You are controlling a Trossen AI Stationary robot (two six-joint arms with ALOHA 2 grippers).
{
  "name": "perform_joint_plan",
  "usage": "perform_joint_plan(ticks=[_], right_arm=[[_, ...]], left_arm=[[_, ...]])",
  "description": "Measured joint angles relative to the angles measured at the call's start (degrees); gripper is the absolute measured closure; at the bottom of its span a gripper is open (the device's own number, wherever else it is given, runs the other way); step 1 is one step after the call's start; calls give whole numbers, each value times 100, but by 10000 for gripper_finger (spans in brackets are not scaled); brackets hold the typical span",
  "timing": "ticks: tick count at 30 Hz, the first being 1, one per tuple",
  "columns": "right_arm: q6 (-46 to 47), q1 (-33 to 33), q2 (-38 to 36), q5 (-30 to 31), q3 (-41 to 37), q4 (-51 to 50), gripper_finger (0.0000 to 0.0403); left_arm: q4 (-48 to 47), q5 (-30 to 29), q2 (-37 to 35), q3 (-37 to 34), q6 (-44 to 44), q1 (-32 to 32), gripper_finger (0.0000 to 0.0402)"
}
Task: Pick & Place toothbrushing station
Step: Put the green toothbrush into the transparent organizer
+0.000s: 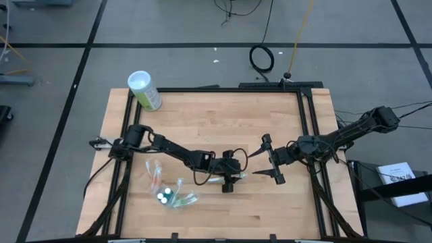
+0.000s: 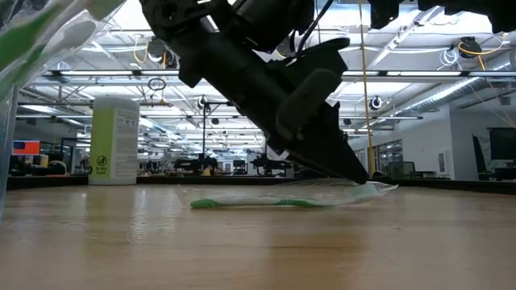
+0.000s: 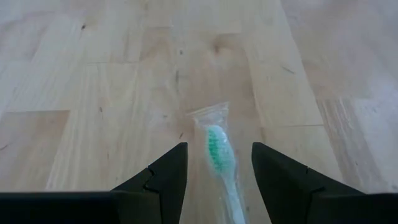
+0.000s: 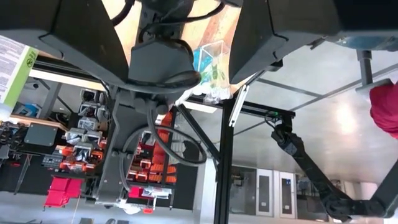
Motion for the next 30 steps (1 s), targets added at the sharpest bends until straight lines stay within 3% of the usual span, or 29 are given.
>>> perform_joint_plan(ticks=[12, 16, 23, 30], right_arm=[[-9, -8, 3, -1, -2, -21, 133], [-5, -13, 3, -1, -4, -33, 133], [-51, -13, -4, 4, -4, -54, 133], [-402, -9, -272, 303, 2, -73, 133]], left_arm=[[-15, 4, 533, 291, -275, -3, 224], [-75, -1, 556, 359, -233, -37, 266], [-178, 60, 388, 352, -224, -11, 385], [-724, -22, -439, 334, 133, -142, 389]])
